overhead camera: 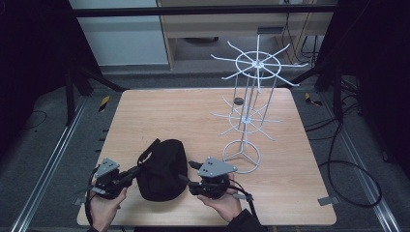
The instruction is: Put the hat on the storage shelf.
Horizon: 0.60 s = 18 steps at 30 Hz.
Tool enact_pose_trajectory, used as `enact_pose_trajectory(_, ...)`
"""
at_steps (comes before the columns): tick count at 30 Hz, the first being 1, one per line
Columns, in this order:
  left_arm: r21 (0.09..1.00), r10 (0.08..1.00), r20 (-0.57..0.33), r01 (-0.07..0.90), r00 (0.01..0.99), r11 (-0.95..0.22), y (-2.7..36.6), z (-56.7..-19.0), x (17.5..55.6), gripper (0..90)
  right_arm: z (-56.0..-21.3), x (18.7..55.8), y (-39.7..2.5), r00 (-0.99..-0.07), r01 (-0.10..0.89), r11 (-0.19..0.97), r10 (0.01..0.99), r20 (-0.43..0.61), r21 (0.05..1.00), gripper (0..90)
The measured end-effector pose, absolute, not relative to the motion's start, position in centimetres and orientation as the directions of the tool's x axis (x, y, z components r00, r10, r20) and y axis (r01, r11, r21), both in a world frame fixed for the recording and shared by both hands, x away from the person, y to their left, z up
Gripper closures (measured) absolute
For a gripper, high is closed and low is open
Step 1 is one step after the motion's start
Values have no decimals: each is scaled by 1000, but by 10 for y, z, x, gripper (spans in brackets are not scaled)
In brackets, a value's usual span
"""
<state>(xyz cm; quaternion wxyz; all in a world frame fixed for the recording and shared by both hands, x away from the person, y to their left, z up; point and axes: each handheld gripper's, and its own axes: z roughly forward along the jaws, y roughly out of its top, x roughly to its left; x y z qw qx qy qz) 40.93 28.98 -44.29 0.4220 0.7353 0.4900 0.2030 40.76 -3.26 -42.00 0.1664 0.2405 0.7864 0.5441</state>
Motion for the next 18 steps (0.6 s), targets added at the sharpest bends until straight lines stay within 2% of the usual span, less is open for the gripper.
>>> enact_pose_trajectory(2, 808, 903, -64, 553, 424, -203, 291, -447, 413, 841, -430, 411, -51, -801, 236, 298, 598, 12, 925, 455)
enact_pose_trajectory(7, 790, 910, -11, 562, 414, -246, 291, -454, 419, 838, -444, 414, -76, -757, 279, 330, 654, -5, 902, 436)
enact_pose_trajectory(18, 728, 924, 15, 629, 382, -272, 299, -472, 431, 808, -455, 414, -127, -661, 346, 292, 751, 11, 892, 385)
